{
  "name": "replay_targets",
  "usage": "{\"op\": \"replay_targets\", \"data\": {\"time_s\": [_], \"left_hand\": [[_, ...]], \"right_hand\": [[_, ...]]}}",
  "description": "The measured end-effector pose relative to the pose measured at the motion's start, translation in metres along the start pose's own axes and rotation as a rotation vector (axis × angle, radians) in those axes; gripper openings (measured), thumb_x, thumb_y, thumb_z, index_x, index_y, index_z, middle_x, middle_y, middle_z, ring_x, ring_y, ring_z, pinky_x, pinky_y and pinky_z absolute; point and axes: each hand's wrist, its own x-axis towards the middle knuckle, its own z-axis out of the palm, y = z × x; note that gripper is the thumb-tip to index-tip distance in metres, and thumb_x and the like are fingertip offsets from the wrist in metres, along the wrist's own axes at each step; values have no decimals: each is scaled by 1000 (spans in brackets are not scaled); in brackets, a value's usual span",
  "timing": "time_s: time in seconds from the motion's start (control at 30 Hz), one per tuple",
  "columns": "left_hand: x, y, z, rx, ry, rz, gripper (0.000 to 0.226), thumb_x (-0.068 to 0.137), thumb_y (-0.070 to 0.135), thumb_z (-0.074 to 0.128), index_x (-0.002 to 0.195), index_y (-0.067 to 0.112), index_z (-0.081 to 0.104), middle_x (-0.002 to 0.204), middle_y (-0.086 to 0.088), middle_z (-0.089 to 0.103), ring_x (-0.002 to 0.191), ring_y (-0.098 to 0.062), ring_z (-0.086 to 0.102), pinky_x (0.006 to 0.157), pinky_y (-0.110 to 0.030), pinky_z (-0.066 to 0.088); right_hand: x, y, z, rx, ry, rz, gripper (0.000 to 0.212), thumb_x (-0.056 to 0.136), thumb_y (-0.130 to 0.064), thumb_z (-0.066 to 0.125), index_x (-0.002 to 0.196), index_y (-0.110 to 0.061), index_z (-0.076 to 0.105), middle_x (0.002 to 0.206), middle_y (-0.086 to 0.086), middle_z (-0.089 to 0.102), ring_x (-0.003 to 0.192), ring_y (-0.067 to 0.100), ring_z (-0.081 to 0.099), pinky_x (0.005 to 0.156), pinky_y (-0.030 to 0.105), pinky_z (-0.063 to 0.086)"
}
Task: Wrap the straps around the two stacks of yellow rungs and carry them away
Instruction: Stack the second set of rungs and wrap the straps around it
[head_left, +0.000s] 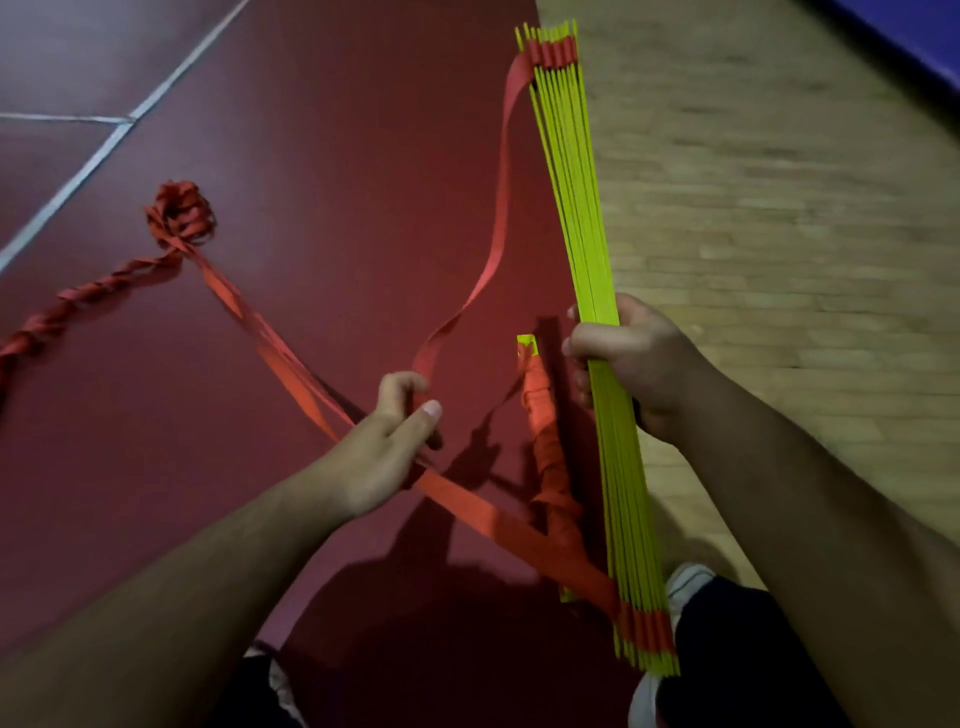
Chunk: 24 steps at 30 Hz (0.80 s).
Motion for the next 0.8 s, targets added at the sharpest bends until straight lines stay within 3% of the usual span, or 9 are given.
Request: {"op": "replay_targets", "data": {"time_s": [0.1,0.17,0.23,0.4,0.47,0.53,0.63,0.7,0.8], "left_hand": [[6,-1,-1,31,137,-26,65,101,51,37,155,27,9,86,15,70,73,0,64,70,-21,47],[9,-4,-1,-34,150,-56,66,99,54,36,153,28,10,81,12,74,66,-14,63,62,-27,48],[12,-7,0,-89,185,-63,66,99,52,39,152,26,11,84,12,74,64,-16,59,56,-28,46],[17,-12,-4,-14,262,12,93,101,9,53,154,43,-16,126,26,57,88,-14,65,71,-41,53],[19,-13,-9,-47,285,-36,86,100,10,54,151,47,-4,113,7,64,73,-18,60,64,-39,51],[19,-11,-18,-127,256,-102,60,99,14,60,140,37,22,92,-6,63,61,-17,53,50,-31,45],[16,-13,-31,26,11,-133,13,97,13,63,106,18,57,71,6,63,55,-9,52,49,-23,43],[12,-18,-37,150,-143,-109,15,97,5,59,86,14,64,63,8,61,50,-5,50,48,-18,41],[8,-22,-42,55,-212,-112,4,86,11,59,88,12,55,71,3,65,55,-14,49,47,-24,39]], "right_hand": [[0,-2,-1,3,39,-11,22,82,4,60,99,-9,54,59,7,47,48,22,44,43,29,40],[2,-2,-1,-6,43,-11,21,83,4,60,98,-9,54,59,7,47,47,22,45,43,29,41],[2,0,-1,-9,44,-9,22,82,4,60,99,-8,54,60,8,46,48,22,45,43,29,40],[4,-2,-1,16,57,-3,23,83,5,60,99,-8,52,58,8,48,46,22,46,42,30,42],[6,-3,-2,43,75,4,22,81,2,62,96,-11,53,59,6,49,47,22,46,46,31,42],[7,-4,-5,49,89,12,24,72,-5,65,92,-14,54,63,5,50,50,21,47,51,32,41],[6,-4,-8,18,74,17,29,68,-7,64,94,-15,56,69,6,48,53,21,47,52,33,39],[4,-3,-9,-33,40,7,26,76,0,63,98,-14,55,68,7,47,51,19,46,50,31,38],[2,-2,-10,-157,6,-26,28,70,-4,67,95,-11,57,63,7,49,46,18,46,44,28,38]]}}
